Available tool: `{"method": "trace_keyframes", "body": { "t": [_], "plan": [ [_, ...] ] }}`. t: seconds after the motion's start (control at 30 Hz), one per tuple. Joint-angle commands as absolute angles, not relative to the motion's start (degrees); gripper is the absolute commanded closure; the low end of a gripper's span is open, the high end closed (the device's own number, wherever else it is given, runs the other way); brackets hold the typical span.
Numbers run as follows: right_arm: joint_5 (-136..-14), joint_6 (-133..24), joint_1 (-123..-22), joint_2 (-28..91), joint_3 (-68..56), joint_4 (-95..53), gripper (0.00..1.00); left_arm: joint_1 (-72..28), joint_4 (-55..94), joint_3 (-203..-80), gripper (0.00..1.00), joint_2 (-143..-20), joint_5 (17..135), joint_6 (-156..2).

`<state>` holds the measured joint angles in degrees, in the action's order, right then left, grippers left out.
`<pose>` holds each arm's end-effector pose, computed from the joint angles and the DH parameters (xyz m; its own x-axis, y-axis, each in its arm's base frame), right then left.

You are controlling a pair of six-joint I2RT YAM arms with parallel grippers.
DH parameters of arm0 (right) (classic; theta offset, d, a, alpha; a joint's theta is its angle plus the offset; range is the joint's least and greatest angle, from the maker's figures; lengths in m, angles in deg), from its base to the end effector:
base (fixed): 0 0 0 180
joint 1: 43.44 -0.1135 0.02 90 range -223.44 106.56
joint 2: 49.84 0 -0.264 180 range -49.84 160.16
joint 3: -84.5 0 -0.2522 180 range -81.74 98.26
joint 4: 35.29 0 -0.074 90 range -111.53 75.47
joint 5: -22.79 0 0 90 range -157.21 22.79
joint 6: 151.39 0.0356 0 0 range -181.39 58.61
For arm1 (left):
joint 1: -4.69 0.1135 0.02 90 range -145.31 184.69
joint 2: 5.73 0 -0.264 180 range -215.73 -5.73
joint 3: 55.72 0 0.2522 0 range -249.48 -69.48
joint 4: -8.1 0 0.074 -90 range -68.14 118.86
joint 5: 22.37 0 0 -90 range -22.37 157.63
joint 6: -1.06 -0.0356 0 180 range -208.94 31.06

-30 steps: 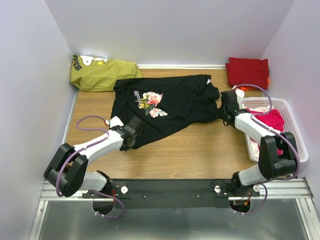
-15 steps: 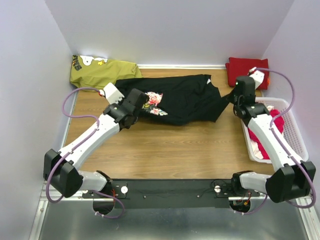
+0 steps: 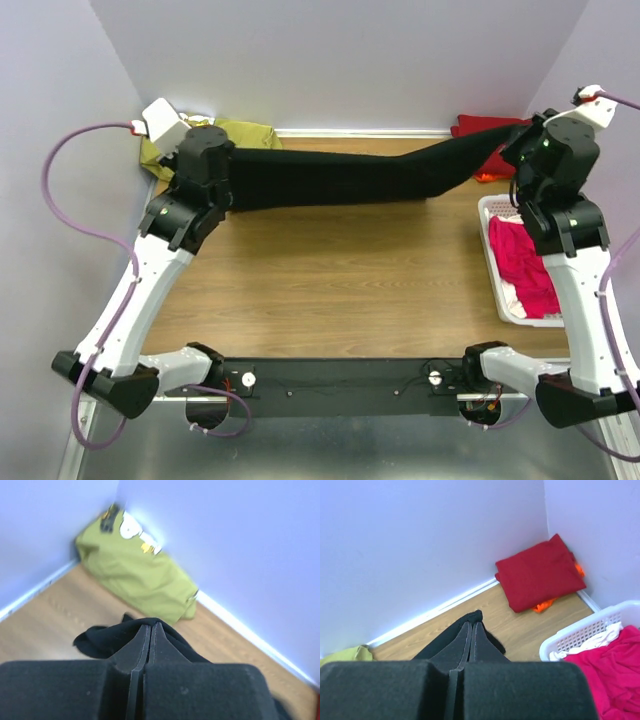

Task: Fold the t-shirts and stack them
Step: Flatten out the tshirt

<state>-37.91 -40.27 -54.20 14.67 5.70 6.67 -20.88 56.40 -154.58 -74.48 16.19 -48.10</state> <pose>0.2127 0.0227 0.4928 0.0297 0.3255 -0.9451 0.3272 0.8902 0.3169 0.2230 -0.0758 0.4560 0.0492 -0.4755 -0.8784 -0.4876 0.7561 -0.4366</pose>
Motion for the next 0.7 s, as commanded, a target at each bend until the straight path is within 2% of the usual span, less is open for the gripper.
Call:
{"method": "trace_keyframes", "body": {
  "t": [0.0,0.2,0.3,0.67],
  "plan": [
    [-38.7,-43.9,-53.8,8.8,8.6,9.8,0.99,-20.5,46.4,-156.4,1.00,-66.3,17.9,-63.2],
    [-43.6,-46.2,-53.9,4.8,16.1,11.6,0.99,-20.5,40.3,-158.9,1.00,-59.6,22.8,-69.6],
    [-45.8,-46.5,-53.9,5.4,19.9,11.9,0.99,-20.5,39.6,-162.5,1.00,-60.4,23.3,-71.4],
    [-45.0,-50.9,-53.8,26.1,36.8,8.1,0.99,-20.4,30.2,-172.2,1.00,-75.3,21.7,-76.4]
  ]
}}
